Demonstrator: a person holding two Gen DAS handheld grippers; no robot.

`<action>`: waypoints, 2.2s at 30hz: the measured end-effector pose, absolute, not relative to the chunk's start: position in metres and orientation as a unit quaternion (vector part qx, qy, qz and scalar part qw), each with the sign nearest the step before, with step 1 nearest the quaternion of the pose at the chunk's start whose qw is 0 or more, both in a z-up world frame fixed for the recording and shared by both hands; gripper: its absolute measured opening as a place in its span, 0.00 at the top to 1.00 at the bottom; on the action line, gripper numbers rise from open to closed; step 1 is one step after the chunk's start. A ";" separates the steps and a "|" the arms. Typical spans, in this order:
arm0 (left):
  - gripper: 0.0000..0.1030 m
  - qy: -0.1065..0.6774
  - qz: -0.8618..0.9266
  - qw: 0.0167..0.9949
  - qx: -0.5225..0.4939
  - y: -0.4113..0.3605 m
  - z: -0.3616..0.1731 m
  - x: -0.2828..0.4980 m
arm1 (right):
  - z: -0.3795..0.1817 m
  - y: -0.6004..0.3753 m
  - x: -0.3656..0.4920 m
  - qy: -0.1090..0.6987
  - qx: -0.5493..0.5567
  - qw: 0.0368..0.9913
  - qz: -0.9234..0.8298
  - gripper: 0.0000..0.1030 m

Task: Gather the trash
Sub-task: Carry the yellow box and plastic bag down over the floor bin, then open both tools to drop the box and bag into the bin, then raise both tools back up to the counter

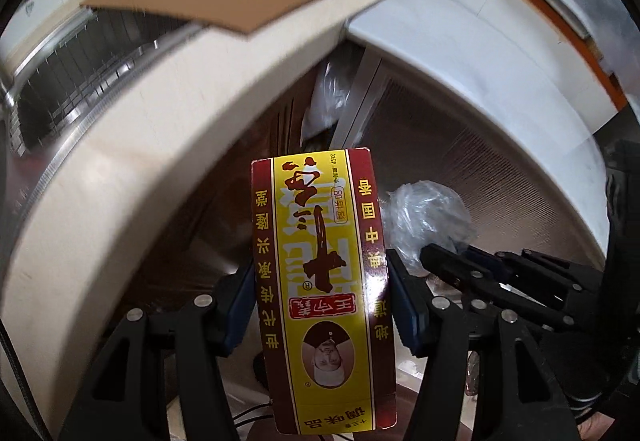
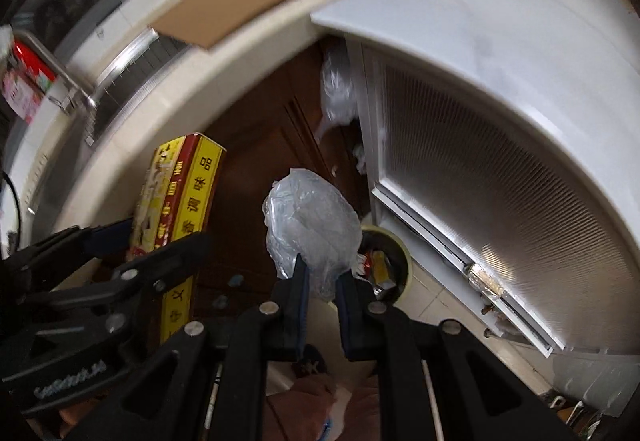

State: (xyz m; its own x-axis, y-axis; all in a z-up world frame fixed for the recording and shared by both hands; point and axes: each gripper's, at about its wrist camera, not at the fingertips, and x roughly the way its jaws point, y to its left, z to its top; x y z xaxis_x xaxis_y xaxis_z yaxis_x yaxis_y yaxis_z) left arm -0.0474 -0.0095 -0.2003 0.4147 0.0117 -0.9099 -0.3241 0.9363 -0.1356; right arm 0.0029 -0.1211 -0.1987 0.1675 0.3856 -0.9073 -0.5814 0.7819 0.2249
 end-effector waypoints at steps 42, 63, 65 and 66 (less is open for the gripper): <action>0.05 0.602 0.117 0.767 -0.192 0.018 -0.515 0.027 | -0.556 -0.105 0.076 0.684 -0.052 0.669 0.285 0.59; 0.01 0.573 0.100 0.790 -0.193 -0.013 -0.390 -0.024 | -0.447 -0.122 0.049 0.672 -0.094 0.678 0.284 0.51; 0.01 0.570 0.094 0.795 -0.186 -0.021 -0.373 -0.029 | -0.429 -0.125 0.043 0.670 -0.095 0.678 0.287 0.51; 0.01 0.566 0.091 0.798 -0.183 -0.027 -0.362 -0.032 | -0.420 -0.127 0.041 0.669 -0.094 0.678 0.289 0.51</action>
